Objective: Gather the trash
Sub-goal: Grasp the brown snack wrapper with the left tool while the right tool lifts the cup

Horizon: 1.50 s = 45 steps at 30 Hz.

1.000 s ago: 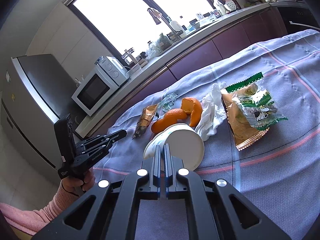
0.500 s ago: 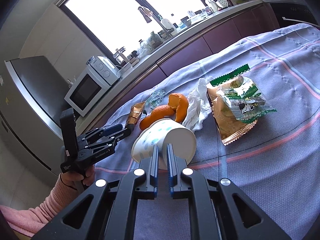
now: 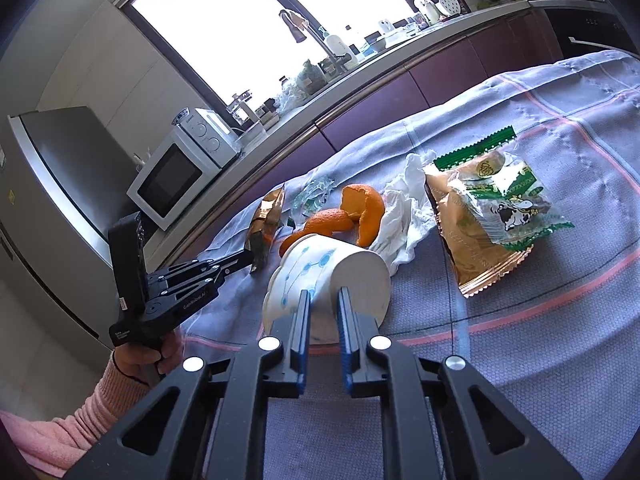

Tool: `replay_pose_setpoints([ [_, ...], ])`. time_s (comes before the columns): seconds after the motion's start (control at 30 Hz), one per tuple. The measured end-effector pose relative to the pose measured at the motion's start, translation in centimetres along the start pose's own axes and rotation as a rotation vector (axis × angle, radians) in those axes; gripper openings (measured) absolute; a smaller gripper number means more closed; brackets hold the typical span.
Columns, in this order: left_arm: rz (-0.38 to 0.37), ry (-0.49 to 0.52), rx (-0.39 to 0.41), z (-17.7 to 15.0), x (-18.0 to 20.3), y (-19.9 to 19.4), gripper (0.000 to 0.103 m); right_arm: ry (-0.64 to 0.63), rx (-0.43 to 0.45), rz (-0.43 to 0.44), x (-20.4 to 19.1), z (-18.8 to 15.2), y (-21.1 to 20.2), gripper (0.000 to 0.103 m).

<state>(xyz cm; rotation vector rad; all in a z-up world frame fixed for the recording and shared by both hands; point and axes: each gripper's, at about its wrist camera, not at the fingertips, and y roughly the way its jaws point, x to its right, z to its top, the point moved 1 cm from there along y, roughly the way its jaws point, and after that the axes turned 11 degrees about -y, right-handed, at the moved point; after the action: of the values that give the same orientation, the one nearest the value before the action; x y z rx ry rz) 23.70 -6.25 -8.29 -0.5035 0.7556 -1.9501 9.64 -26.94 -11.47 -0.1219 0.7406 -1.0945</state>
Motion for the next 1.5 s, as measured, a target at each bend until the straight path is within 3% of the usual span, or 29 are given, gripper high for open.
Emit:
replay_pose_setpoints([
  [0.27,-0.027,-0.058,0.049,-1.1,-0.9,-3.6,0.001,0.029,0.024,0.052,0.4,0.1,-0.8,0.003],
  [0.73,-0.042,-0.137,0.14,-2.8,-3.6,-10.8,0.001,-0.02,0.074,0.139,-2.7,1.5,-1.2,0.001],
  [0.9,-0.039,-0.154,0.154,-3.6,-4.5,-12.6,0.001,-0.043,0.071,0.086,-3.0,1.6,-1.4,0.001],
  [1.0,-0.035,-0.163,0.153,-4.1,-4.8,-13.1,0.001,-0.039,0.054,0.003,-2.3,1.3,-1.5,0.011],
  [1.03,-0.035,-0.163,0.152,-4.2,-4.8,-13.0,0.001,-0.012,0.051,-0.005,-1.6,1.0,-1.7,0.02],
  [1.07,-0.037,-0.164,0.151,-4.3,-4.9,-13.1,0.001,0.004,0.05,-0.018,-1.0,0.7,-1.9,0.042],
  [1.1,-0.04,-0.167,0.149,-4.5,-5.0,-13.1,0.001,0.01,0.045,-0.044,-0.5,0.5,-1.9,0.056],
  [1.13,-0.043,-0.171,0.146,-4.5,-5.1,-13.0,0.001,0.019,0.037,-0.067,0.0,0.3,-2.0,0.06],
  [1.43,-0.056,-0.175,0.138,-4.7,-4.3,-12.5,0.001,0.078,-0.087,-0.012,1.4,-1.3,1.2,0.066],
  [1.47,-0.056,-0.176,0.137,-4.8,-4.3,-12.6,0.001,0.066,-0.085,-0.008,1.2,-1.3,1.2,0.065],
  [1.5,-0.055,-0.177,0.137,-4.8,-4.3,-12.6,0.001,0.066,-0.087,0.012,1.1,-1.4,1.2,0.055],
])
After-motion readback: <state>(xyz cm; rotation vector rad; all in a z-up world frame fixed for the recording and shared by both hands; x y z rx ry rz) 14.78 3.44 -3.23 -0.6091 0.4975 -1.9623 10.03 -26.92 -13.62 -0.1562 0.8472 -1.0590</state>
